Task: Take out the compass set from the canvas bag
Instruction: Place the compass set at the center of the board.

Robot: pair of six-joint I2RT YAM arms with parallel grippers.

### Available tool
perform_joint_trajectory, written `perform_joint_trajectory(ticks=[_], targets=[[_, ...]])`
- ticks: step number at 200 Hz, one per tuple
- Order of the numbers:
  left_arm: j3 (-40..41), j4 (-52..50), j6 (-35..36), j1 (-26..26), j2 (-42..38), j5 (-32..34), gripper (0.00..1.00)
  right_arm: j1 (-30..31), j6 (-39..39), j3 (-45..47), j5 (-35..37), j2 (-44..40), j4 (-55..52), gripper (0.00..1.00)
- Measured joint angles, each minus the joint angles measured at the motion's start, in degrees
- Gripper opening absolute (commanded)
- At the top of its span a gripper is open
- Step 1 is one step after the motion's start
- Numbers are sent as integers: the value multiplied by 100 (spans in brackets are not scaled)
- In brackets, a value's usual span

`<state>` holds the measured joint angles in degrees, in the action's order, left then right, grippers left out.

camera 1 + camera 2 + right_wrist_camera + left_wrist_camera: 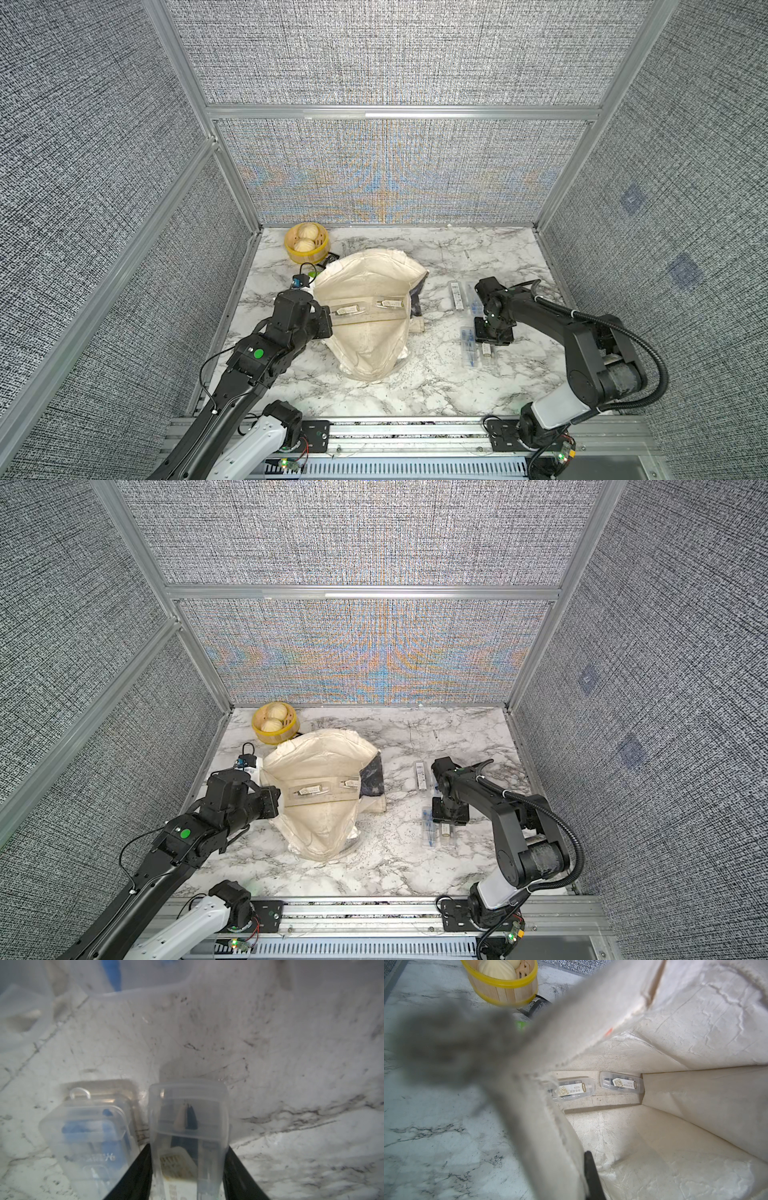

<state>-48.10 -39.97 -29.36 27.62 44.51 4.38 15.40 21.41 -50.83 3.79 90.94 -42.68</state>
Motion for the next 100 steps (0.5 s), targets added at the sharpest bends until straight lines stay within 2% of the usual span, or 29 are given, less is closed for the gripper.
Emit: perform_joint_trajectory(ticks=[54,100], targets=[[0,0,0,0,15,0,0,-2,-39,-9,2,9,9,59],[0,0,0,0,15,13,0,-2,-39,-9,4,-39,9,58]])
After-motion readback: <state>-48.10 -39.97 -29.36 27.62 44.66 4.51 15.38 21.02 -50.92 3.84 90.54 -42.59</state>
